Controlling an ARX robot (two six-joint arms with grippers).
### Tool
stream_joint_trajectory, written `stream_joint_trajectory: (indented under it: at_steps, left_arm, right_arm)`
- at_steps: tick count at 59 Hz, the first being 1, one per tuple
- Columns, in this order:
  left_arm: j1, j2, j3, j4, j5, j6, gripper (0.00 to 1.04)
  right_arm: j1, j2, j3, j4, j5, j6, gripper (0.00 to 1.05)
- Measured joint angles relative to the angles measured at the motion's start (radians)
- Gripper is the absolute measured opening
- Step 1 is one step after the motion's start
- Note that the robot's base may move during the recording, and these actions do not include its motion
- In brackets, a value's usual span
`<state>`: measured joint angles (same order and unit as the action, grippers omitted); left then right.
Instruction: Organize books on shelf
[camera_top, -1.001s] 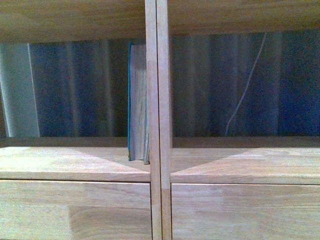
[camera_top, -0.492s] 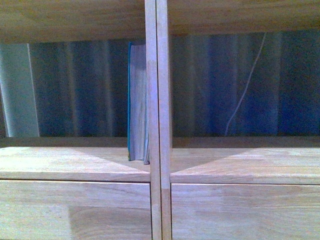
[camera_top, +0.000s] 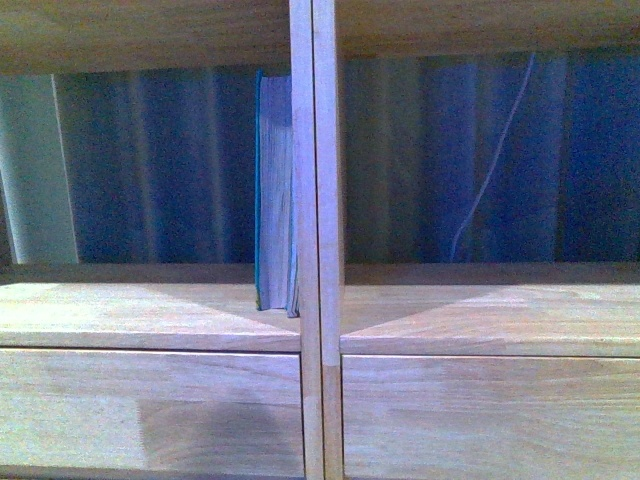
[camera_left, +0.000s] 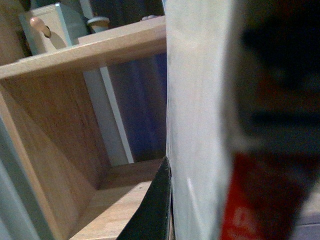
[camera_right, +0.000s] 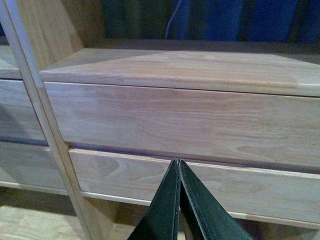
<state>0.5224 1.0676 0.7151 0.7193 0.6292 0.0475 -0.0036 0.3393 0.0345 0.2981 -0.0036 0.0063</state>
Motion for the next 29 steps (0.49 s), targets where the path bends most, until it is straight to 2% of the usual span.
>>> stream_joint_trajectory:
  at_steps: [12, 29]
  left_arm:
    - [-0.092, 0.241, 0.09, 0.121, 0.0, -0.036, 0.07]
    - [-0.207, 0.484, 0.228, 0.185, 0.015, -0.07, 0.07]
  right_arm:
    - [0.0, -0.059, -0.021, -0.015, 0.003, -0.001, 0.03]
    - [0.0, -0.134, -0.021, -0.092, 0.003, -0.001, 0.03]
